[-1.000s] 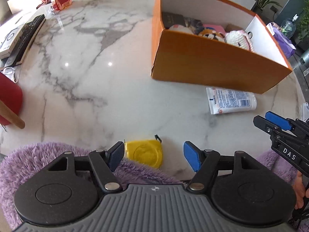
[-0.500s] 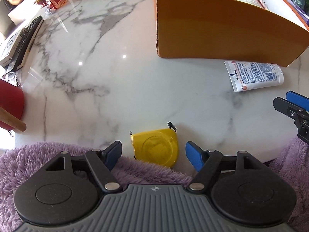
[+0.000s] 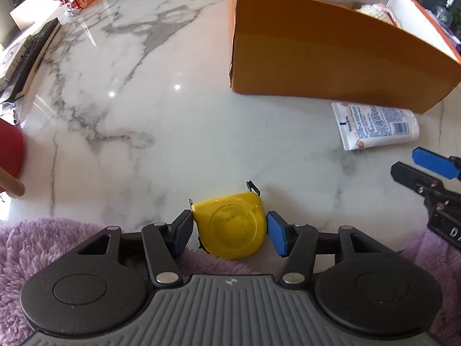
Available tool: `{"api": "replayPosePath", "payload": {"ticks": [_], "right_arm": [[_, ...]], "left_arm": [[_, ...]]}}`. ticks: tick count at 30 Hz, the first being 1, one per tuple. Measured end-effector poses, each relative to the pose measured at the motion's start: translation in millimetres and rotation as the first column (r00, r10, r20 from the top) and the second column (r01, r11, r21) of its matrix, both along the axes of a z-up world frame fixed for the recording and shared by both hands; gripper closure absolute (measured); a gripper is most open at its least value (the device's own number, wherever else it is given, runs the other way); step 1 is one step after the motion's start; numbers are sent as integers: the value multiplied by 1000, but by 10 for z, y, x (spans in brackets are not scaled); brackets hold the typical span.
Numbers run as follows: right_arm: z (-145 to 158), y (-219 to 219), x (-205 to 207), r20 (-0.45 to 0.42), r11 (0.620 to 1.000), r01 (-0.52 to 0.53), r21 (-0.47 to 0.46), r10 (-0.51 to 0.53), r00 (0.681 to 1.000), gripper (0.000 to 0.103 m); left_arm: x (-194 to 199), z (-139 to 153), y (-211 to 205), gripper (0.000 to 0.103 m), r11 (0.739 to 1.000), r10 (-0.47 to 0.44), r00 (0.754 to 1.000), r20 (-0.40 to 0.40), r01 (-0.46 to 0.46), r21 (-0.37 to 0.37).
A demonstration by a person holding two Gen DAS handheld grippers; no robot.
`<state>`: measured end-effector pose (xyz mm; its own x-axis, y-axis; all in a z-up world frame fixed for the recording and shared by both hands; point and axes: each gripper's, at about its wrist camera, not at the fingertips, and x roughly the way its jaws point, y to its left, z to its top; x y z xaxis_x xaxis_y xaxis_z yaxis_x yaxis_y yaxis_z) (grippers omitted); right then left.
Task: Organize objects
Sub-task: 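Grasp the yellow tape measure with the left tool while the right tool grasps the lotion tube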
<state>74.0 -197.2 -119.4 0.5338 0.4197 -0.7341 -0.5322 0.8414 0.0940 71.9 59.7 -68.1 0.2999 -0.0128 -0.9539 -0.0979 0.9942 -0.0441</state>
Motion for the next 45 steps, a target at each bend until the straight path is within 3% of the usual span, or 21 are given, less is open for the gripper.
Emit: {"api": "replayPosePath", "payload": {"ticks": [4,6,9,14,19,25,29,31,33,39,45], "right_arm": [[27,157,61,24,995,-78,-69,80,997,58],[31,263,105,45,983,-132,-124,138,989,48],[15,436,125,92,946,-217,-242,245,965,44],[-96,607,213,61,874,-329,-358,373,926,32],[-197,678,333,39,828,-368,-424,422,906,27],[-185,697,477,1,840,-370,-398,404,915,25],[-178,709,535,-9,844,-362,-396,391,920,34],[-164,722,531,-20,845,-369,-388,392,920,45],[-158,748,494,-11,833,-371,-410,402,915,62],[-109,845,293,63,788,-372,-491,457,887,87],[149,694,311,96,838,-317,-443,396,913,92]], "left_arm": [[83,14,-13,38,999,11,999,53,-9,-52],[137,13,-30,38,998,8,997,72,-3,-59],[196,-8,-23,38,996,13,996,83,-6,-87],[199,-36,13,38,992,7,995,98,6,-128],[179,-35,12,38,988,-3,994,106,19,-150],[177,-41,46,38,983,-2,994,111,22,-181],[175,-50,72,38,980,5,994,111,17,-200],[166,-51,85,38,978,10,994,112,13,-209],[162,-51,94,38,976,14,994,111,11,-219],[159,-50,89,38,975,13,994,113,12,-221],[152,-49,93,38,975,14,994,113,11,-220]]}}
